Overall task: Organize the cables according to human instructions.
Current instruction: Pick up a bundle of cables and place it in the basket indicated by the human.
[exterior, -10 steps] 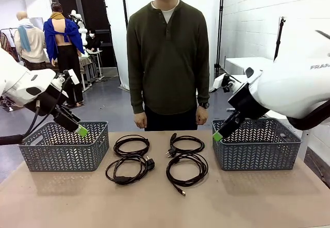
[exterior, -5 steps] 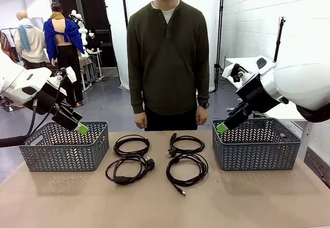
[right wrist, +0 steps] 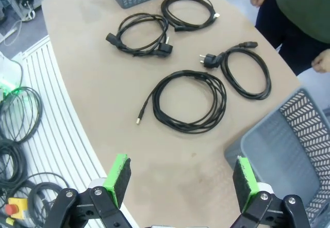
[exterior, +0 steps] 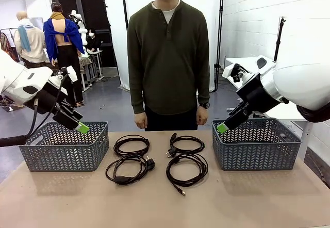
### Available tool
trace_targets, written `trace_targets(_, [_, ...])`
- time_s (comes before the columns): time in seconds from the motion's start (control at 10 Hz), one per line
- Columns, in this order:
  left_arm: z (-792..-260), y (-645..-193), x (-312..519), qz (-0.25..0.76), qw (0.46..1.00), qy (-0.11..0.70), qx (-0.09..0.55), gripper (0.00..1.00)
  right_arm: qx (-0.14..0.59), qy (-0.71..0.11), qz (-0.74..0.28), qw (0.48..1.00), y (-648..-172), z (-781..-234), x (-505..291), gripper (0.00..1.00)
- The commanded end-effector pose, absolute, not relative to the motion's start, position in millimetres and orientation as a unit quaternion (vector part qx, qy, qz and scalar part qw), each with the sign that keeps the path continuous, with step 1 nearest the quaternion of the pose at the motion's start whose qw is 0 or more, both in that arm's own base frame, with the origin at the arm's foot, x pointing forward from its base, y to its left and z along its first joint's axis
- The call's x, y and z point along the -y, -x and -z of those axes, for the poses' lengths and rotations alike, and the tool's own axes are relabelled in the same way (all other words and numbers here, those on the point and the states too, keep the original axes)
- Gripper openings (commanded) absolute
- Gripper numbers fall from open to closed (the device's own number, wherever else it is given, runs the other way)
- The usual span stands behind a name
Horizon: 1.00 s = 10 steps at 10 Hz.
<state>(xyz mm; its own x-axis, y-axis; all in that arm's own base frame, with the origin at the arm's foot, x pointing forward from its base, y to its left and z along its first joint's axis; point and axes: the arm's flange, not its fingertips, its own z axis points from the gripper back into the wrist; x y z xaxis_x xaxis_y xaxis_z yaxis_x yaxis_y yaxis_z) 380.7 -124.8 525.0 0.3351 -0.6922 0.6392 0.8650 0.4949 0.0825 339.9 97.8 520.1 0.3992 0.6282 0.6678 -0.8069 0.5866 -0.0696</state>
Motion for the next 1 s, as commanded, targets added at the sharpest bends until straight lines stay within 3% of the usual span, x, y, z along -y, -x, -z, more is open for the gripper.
trace_targets(0.0, [-522.4,-381.2,122.1,0.487,0.803,0.141,0.313,1.00,0.335,-0.138,-0.436,0.824,-340.3,-519.7,-98.4,1.00])
trace_targets(0.9, [-522.4,-381.2,122.1,0.487,0.803,0.141,0.313,1.00,0.335,-0.138,-0.436,0.824,-340.3,-519.7,-98.4,1.00])
